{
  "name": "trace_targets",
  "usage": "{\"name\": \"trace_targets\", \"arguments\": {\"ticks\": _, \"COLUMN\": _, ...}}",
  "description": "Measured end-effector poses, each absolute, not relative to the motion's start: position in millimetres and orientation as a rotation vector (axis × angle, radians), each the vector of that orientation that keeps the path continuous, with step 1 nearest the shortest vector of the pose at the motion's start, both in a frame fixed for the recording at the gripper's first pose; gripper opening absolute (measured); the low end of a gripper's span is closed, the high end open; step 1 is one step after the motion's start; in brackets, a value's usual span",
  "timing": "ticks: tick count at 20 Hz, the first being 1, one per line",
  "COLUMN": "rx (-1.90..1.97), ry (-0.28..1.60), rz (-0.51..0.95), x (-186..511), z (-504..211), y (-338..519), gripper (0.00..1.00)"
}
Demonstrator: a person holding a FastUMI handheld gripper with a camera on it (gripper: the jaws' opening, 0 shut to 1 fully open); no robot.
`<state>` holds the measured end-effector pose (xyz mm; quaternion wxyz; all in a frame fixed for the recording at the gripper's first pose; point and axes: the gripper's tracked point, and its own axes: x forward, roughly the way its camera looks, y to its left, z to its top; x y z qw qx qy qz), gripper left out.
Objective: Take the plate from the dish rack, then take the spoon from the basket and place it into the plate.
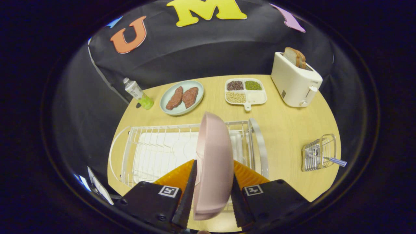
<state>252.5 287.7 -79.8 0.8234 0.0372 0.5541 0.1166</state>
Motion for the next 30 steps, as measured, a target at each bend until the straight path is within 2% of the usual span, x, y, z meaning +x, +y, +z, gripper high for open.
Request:
{"name": "trace_targets", "arguments": {"ticks": 2, "rx": 0.058, "ry": 1.184, "rz": 0.195, "x": 251.1, "z": -76.2, "y": 285.0, "gripper": 0.48}}
{"name": "trace_targets", "arguments": {"ticks": 4, "rx": 0.038, "ry": 1.193, "rz": 0.159, "x": 248.0, "z": -76.0, "y": 288.4, "gripper": 0.44}}
{"name": "trace_targets", "arguments": {"ticks": 13, "rx": -0.075, "ry": 1.095, "rz": -0.051, "x": 264.5, "z": -35.1, "y": 266.2, "gripper": 0.38}}
{"name": "trace_targets", "arguments": {"ticks": 19, "rx": 0.004, "ry": 1.069, "rz": 0.05, "x": 237.8, "z": -13.8, "y": 262.6, "gripper": 0.35}}
{"name": "trace_targets", "arguments": {"ticks": 25, "rx": 0.132, "ry": 1.039, "rz": 0.156, "x": 167.1, "z": -7.2, "y": 216.9, "gripper": 0.35}}
{"name": "trace_targets", "arguments": {"ticks": 30, "rx": 0.217, "ry": 1.046, "rz": 0.228, "x": 98.8, "z": -44.6, "y": 175.0, "gripper": 0.35}}
